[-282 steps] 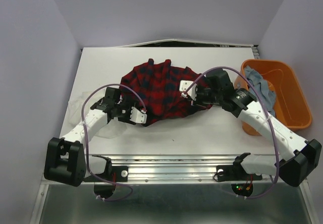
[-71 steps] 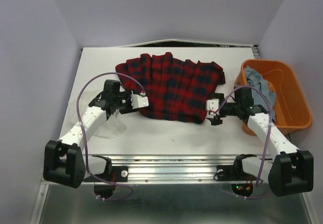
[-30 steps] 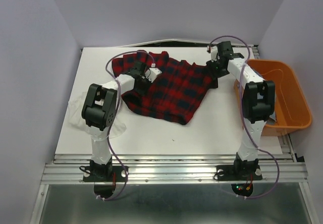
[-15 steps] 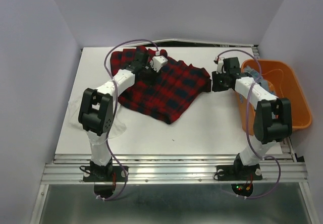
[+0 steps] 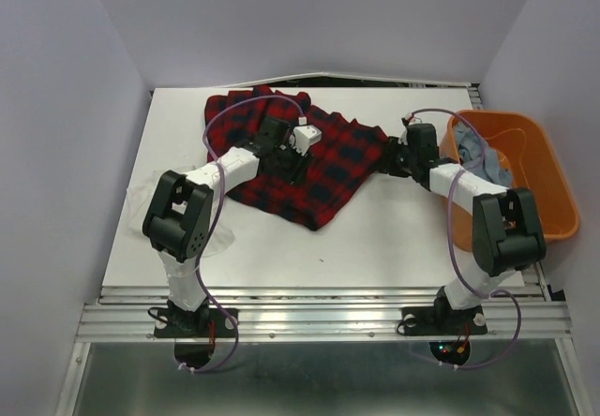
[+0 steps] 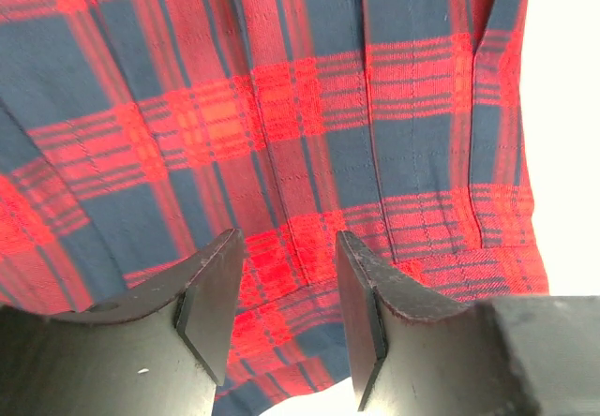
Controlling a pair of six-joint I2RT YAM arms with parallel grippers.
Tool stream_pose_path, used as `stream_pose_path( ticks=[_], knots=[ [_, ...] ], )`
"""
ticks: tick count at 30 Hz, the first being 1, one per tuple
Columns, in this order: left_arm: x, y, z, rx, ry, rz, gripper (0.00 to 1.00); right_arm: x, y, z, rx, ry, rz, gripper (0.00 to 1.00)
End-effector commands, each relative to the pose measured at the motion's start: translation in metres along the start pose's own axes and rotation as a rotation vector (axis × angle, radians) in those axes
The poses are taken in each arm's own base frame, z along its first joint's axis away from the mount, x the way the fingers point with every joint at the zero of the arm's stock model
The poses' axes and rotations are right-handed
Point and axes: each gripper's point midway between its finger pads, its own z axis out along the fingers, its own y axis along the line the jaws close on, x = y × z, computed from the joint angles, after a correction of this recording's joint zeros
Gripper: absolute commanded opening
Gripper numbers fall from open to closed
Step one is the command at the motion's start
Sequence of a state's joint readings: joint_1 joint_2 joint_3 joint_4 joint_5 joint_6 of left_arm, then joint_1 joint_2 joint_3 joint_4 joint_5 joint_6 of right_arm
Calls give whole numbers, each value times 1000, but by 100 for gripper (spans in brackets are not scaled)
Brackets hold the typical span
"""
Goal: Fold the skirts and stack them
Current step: Flatten the skirt out
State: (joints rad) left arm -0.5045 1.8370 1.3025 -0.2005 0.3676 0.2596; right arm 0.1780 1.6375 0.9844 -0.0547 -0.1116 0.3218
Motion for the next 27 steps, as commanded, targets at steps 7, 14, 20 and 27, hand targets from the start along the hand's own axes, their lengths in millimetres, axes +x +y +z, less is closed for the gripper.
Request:
stream_pose_path(
  ticks=[7, 14, 20, 27],
  knots=[
    [-2, -3, 6, -3, -30, -20, 56, -32, -19, 27, 132, -134, 87, 41],
    [15, -6, 15, -2, 14, -19, 56, -37, -26, 37, 170, -147, 88, 37],
    [34, 1, 23, -30, 90, -52, 53, -40, -33, 46, 201, -146, 51, 19],
    [70, 22, 25, -43, 204, -123, 34, -53, -19, 35, 126, -150, -104, 1]
  ],
)
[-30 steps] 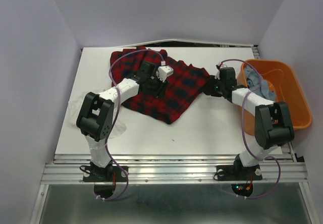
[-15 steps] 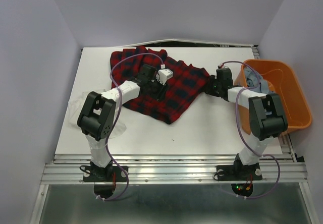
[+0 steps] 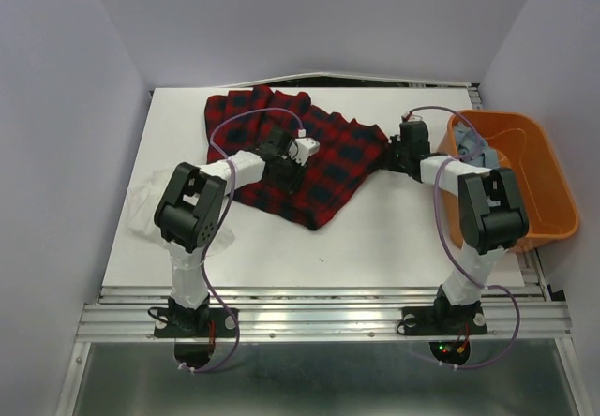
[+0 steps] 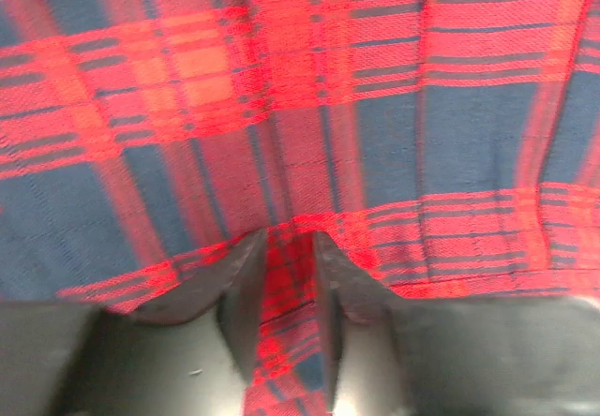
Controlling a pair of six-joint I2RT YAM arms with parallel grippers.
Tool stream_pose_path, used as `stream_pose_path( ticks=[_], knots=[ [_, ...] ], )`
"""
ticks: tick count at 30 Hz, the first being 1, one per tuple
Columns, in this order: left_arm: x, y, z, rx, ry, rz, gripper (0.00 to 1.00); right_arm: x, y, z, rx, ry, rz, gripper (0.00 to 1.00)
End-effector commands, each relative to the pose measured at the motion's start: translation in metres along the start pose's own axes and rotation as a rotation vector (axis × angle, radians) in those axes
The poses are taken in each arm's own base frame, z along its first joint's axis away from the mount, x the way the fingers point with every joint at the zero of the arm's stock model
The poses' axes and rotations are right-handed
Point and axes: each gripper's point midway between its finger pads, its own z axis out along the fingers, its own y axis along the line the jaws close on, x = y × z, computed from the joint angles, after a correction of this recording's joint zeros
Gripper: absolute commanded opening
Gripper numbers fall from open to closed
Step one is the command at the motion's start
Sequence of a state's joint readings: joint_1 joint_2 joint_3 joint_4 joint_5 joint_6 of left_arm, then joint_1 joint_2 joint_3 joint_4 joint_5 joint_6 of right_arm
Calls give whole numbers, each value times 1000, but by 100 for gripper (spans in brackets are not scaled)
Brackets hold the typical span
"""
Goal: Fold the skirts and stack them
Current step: Flatten the skirt out
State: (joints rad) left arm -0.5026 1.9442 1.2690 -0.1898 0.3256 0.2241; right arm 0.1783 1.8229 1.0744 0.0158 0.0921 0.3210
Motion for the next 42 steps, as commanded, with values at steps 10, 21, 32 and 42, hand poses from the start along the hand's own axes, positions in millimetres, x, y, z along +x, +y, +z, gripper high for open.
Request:
stream_pose_path(
  ticks=[10, 21, 32, 42],
  knots=[
    [48, 49, -1, -54, 189, -103, 17, -93, 55, -77, -562, -246, -805, 1],
    [48, 51, 1, -27, 216, -148, 12, -107, 17, -66, -650, -259, -1237, 1],
    [-24, -35, -43, 245, -40, 62, 39, -180, 53, -98, -570, -328, -843, 77],
    [-106, -25, -116, 206, -302, 4, 43, -78, 168, -90, -778, -37, -617, 67]
  ],
)
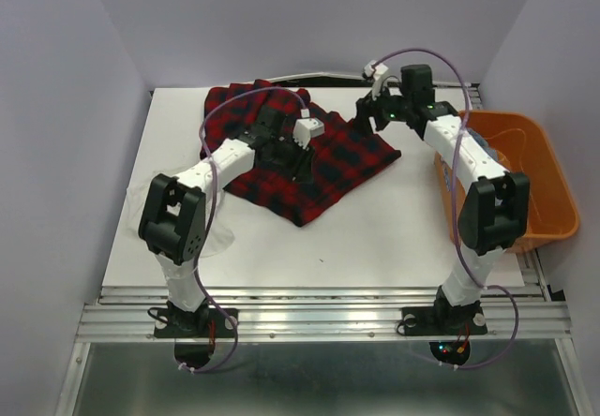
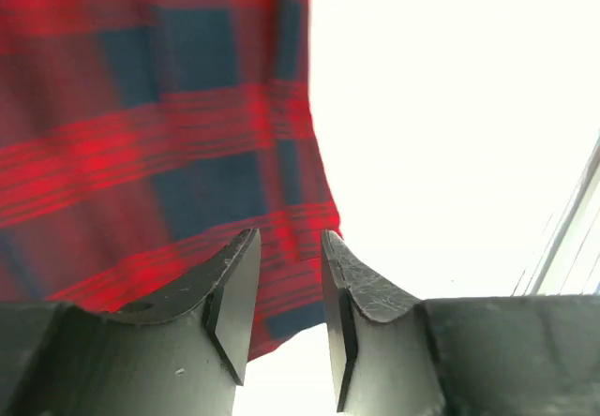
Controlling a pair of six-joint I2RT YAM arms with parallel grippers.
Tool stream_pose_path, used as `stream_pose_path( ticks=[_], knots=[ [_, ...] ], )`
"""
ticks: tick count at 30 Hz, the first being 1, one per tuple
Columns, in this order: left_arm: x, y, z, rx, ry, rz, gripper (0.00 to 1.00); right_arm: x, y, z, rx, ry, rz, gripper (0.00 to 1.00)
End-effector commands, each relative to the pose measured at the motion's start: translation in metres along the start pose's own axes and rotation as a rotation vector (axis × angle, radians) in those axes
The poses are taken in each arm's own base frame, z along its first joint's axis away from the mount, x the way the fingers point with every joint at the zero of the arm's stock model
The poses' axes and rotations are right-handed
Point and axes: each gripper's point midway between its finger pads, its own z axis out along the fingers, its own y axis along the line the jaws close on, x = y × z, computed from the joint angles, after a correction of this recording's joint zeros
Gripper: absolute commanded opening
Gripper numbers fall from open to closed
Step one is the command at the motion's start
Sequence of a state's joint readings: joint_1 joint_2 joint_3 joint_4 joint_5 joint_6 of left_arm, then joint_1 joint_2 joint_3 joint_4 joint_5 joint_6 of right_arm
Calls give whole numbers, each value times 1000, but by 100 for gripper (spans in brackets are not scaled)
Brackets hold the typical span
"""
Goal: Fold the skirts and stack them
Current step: Flatten the skirt out
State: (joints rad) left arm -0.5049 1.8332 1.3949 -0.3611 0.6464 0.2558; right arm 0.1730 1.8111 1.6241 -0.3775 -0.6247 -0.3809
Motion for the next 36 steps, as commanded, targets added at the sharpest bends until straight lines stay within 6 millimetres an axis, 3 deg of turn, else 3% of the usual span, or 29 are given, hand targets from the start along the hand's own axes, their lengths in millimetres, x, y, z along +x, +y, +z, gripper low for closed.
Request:
stream_pose_path(
  ticks=[1, 2, 6, 9, 12, 15, 17, 22, 26, 30, 31, 33, 34, 36],
  knots=[
    [-62, 37, -69, -162, -213, -53, 45, 29, 45, 45, -71, 94, 147, 66],
    [-67, 56, -85, -219, -237, -77, 46, 39, 48, 52, -74, 123, 161, 66],
    [-51, 115, -115, -395, -193, -166, 47, 94, 56, 84, -105, 253, 257, 64],
    [-40, 137, -131, -437, -192, -203, 47, 126, 61, 90, -102, 340, 281, 63],
    [-32, 149, -134, -479, -160, -195, 47, 168, 54, 85, -45, 454, 253, 61],
    [-23, 158, -132, -498, -136, -205, 47, 203, 28, 72, 45, 548, 232, 58],
    [-19, 163, -130, -514, -121, -207, 47, 226, 0, 59, 112, 611, 253, 57],
    [-3, 178, -125, -569, -70, -228, 47, 227, -55, 30, 179, 628, 184, 56],
    [23, 189, -111, -579, 7, -270, 46, 206, -64, 16, 192, 607, 110, 59],
    [56, 183, -91, -533, 91, -301, 42, 151, -52, 11, 131, 494, 152, 68],
    [63, 180, -87, -517, 110, -302, 38, 125, -38, 10, 80, 444, 148, 71],
    [75, 175, -85, -502, 138, -287, 37, 105, -20, 5, 22, 402, 137, 73],
    [68, 172, -90, -497, 110, -259, 37, 83, -5, -1, -20, 351, 91, 74],
    [60, 164, -95, -480, 79, -202, 40, 79, 25, -6, -101, 347, 73, 74]
  ],
)
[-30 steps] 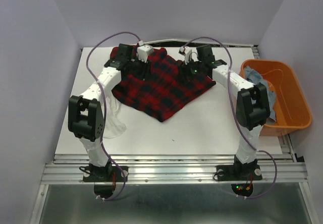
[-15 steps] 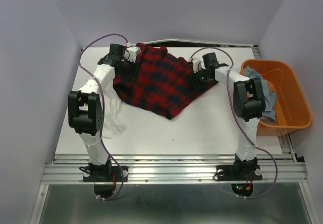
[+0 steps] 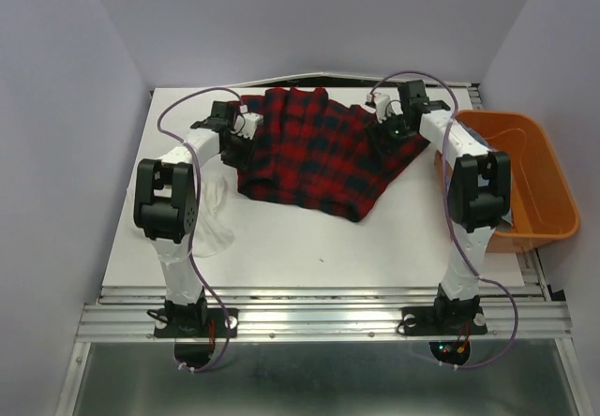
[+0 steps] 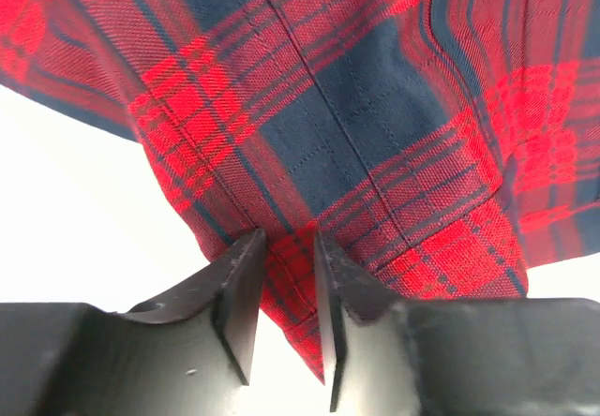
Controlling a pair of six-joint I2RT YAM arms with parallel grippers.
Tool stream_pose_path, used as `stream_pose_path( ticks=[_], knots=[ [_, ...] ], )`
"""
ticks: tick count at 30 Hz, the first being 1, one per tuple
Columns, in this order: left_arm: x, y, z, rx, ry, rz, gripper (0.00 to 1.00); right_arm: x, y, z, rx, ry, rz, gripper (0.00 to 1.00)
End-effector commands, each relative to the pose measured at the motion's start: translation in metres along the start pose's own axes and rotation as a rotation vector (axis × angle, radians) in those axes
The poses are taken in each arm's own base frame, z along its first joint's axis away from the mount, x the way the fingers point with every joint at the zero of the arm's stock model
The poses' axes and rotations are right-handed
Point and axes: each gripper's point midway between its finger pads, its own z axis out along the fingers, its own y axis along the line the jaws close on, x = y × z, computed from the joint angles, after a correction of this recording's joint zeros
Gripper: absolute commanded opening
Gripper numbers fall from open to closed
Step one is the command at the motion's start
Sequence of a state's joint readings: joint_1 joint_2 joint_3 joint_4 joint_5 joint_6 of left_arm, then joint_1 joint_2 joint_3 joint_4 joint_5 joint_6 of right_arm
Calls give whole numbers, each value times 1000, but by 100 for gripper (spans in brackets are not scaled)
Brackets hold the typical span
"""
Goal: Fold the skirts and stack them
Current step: Flatten the skirt out
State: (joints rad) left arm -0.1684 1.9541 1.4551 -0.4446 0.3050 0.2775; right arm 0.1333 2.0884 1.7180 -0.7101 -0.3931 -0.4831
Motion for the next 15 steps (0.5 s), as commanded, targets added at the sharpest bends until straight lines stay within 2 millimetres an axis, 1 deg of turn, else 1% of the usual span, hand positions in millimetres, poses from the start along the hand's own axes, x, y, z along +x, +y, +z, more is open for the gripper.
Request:
stream_pose_path(
  ticks=[1, 2, 3, 4, 5, 6, 7, 8, 9, 10, 11, 12, 13, 14, 15],
  knots=[
    [-20, -16, -39, 36, -114, 136, 45, -46, 81, -64, -172, -136, -171, 73],
    [-26, -21, -46, 53, -141, 169, 48, -44, 92, -67, -187, -128, -191, 73],
    [-33, -23, -55, 53, -169, 199, 50, -39, 111, -69, -208, -111, -221, 73],
    [-42, -28, -68, 67, -209, 235, 53, -34, 122, -69, -219, -99, -230, 73],
    [-47, -31, -76, 76, -223, 298, 57, -34, 129, -74, -204, -106, -244, 74],
    [-50, -33, -81, 83, -232, 331, 61, -31, 137, -73, -207, -104, -256, 75],
    [-48, -35, -84, 86, -219, 391, 69, -12, 148, -61, -202, -51, -266, 76],
    [-49, -40, -86, 94, -217, 433, 70, -13, 151, -61, -176, -67, -294, 77],
    [-48, -43, -86, 99, -212, 466, 71, -5, 153, -53, -168, -47, -303, 77],
    [-46, -45, -88, 90, -209, 498, 71, 11, 161, -48, -170, -16, -310, 79],
    [-44, -47, -88, 86, -206, 557, 72, 12, 158, -43, -133, -23, -320, 79],
    [-35, -51, -83, 92, -187, 586, 72, 16, 156, -42, -120, -22, -323, 80],
    [-32, -56, -84, 90, -186, 626, 72, 19, 160, -41, -111, -22, -340, 80],
    [-29, -58, -81, 88, -180, 684, 72, 27, 161, -35, -94, -9, -354, 80],
    [-17, -61, -75, 99, -154, 703, 72, 30, 159, -33, -84, -6, -357, 80]
  ],
)
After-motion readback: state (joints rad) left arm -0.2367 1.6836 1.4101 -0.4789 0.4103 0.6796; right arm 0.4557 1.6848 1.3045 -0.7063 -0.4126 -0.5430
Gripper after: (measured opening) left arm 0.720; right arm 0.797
